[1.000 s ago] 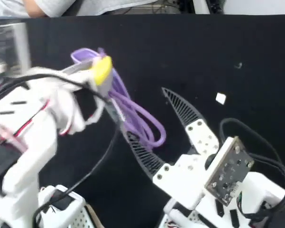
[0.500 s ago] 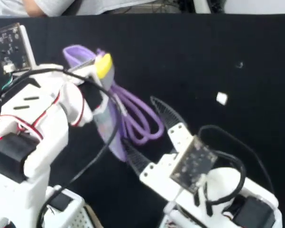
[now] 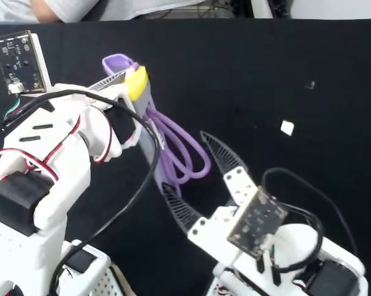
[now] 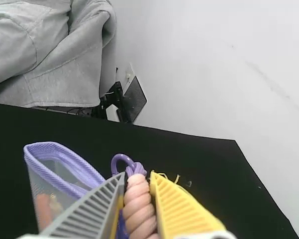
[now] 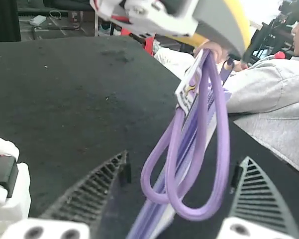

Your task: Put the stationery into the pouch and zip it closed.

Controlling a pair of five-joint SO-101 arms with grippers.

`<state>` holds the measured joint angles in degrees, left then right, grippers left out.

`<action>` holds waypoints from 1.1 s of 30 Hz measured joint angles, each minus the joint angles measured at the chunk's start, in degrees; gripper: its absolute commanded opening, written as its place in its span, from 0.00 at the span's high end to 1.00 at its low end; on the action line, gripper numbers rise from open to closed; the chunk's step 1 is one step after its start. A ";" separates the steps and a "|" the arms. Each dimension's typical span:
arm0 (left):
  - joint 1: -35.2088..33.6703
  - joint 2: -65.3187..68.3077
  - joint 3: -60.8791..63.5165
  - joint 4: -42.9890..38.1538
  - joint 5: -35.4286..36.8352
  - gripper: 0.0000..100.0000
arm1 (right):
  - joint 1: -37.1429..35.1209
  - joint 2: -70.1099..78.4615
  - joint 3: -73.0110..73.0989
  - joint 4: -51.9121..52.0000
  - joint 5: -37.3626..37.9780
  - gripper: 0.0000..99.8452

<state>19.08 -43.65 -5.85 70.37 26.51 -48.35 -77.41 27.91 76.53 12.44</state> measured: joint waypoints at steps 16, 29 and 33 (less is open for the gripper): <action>-0.09 0.00 0.00 1.58 0.70 0.97 | 0.18 0.00 3.60 -9.58 1.05 0.99; 0.00 -9.93 0.00 2.02 -6.24 0.82 | 10.64 6.51 3.43 -10.46 3.43 0.99; -0.35 -16.62 -0.35 1.85 -7.21 0.82 | 11.43 6.42 0.18 -9.49 3.87 0.99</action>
<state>18.73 -60.26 -6.20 72.22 19.30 -36.92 -70.99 28.09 67.03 16.31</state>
